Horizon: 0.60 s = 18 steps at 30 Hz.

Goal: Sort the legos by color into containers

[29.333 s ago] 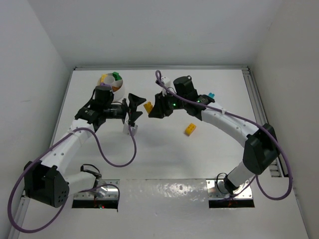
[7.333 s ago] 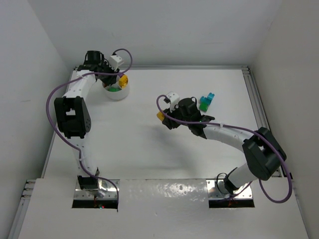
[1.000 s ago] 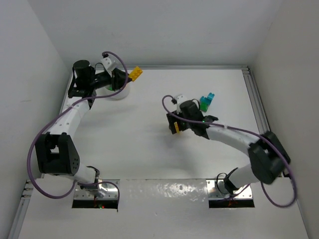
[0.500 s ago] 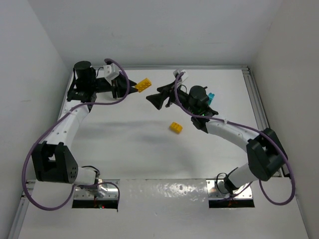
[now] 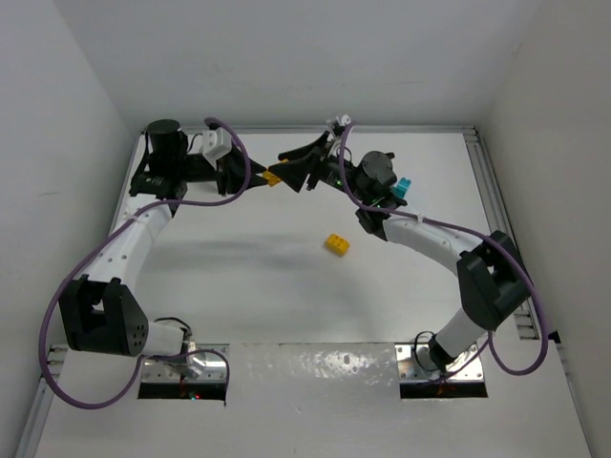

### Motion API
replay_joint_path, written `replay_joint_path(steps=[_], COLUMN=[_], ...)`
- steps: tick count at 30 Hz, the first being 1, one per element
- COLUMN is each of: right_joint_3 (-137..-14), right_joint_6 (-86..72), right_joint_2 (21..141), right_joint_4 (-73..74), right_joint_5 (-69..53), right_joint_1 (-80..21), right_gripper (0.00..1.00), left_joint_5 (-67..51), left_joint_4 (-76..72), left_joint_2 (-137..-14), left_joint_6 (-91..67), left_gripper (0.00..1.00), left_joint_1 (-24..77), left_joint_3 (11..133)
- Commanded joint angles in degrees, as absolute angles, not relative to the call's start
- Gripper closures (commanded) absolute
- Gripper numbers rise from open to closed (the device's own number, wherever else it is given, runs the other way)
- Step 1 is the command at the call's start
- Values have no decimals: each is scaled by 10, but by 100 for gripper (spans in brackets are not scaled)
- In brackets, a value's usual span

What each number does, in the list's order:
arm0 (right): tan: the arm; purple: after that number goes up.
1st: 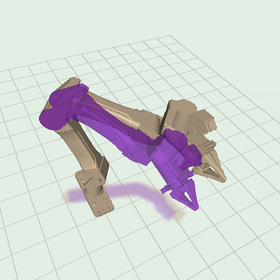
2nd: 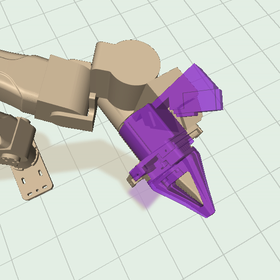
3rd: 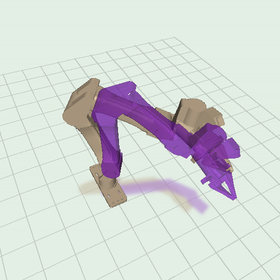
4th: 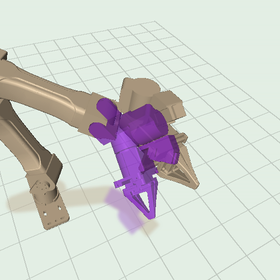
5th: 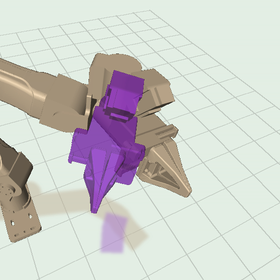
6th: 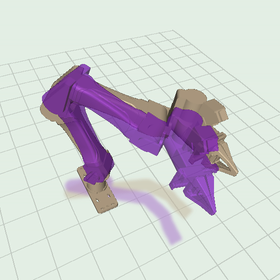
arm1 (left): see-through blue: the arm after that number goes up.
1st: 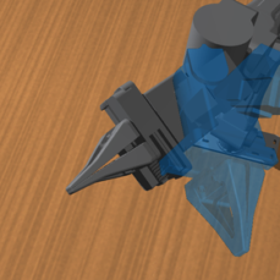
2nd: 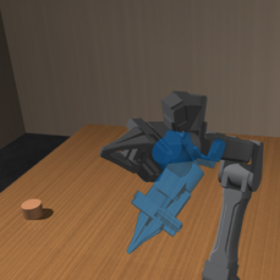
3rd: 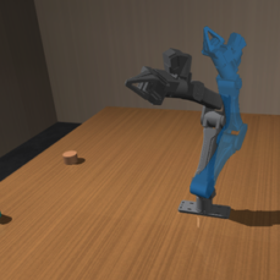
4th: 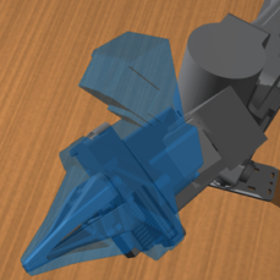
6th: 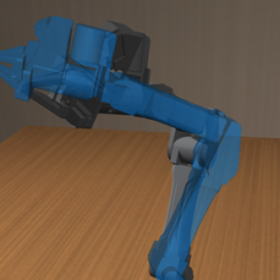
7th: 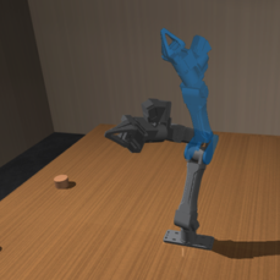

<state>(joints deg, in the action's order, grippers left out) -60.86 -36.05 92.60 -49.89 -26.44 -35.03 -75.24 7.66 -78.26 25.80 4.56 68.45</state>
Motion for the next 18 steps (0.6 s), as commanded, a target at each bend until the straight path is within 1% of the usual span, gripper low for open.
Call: replay_joint_path(steps=[1, 3, 4, 8, 10, 13, 15, 16, 18], right_joint_3=[-635, -626, -621, -578, -552, -547, -547, -548, -571], right_joint_6=[-382, -381, -374, -359, -366, -388, -433, -451, -499], right_joint_2=[938, 932, 927, 901, 885, 889, 899, 912, 939], right_joint_4=[-537, -537, -534, -526, -536, -560, -609, -660, -710], right_joint_5=[-301, -301, -301, -302, -301, -302, -287, -277, -276], right_joint_1=[-352, -352, -351, -343, -335, -335, -335, -335, -335], right_gripper=[47, 43, 39, 31, 30, 33, 34, 35, 39], left_joint_5=[-770, -759, -759, -754, -751, -755, -756, -756, -751], left_joint_4=[19, -8, -22, -58, -82, -105, -104, -105, -108], left_joint_2=[-769, -769, -769, -770, -771, -772, -771, -770, -768], left_joint_6=[230, 213, 208, 173, 152, 127, 117, 112, 107], left_gripper=[100, 100, 100, 100, 100, 100, 100, 100, 100], left_joint_1=[52, 51, 52, 52, 52, 54, 62, 65, 70], left_joint_3=[691, 690, 691, 693, 693, 688, 683, 680, 677])
